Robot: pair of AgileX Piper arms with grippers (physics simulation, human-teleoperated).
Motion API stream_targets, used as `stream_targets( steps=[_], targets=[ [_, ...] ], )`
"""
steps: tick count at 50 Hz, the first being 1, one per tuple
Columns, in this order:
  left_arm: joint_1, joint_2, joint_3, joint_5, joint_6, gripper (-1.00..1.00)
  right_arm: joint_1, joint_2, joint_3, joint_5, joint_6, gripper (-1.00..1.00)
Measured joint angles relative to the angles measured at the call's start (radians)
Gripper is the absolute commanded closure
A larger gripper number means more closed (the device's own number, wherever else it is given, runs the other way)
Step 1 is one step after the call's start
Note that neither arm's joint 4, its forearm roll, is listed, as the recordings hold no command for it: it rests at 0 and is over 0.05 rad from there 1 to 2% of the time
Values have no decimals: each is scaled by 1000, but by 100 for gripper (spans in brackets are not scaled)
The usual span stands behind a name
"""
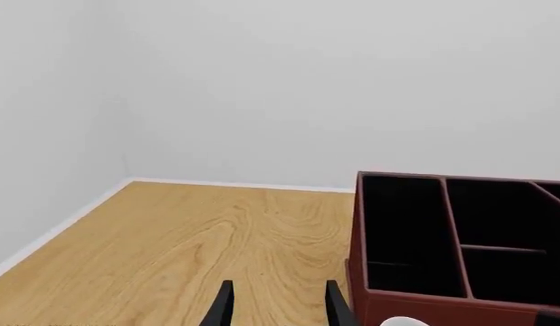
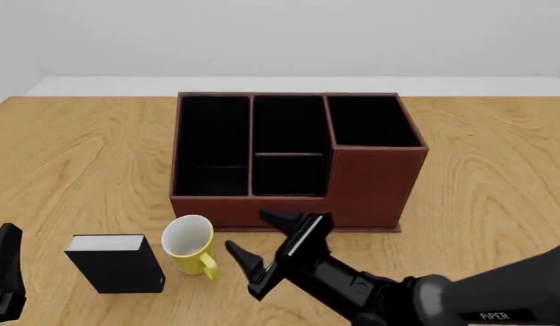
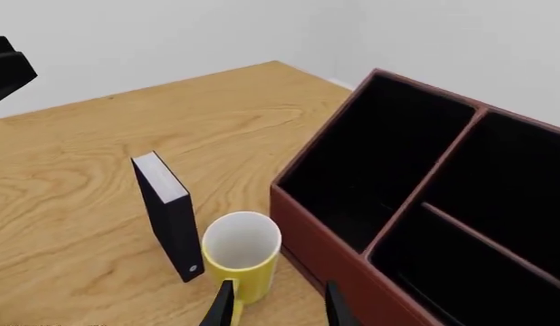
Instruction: Pick up the yellow and white mug and place it to the right of the caddy.
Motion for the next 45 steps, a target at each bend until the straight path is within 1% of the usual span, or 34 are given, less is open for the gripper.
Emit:
stream_targets(
  steps=[45],
  targets=[
    [13,0,10,-8,-3,-100,65,112,-68,-1,1,-100]
  ],
)
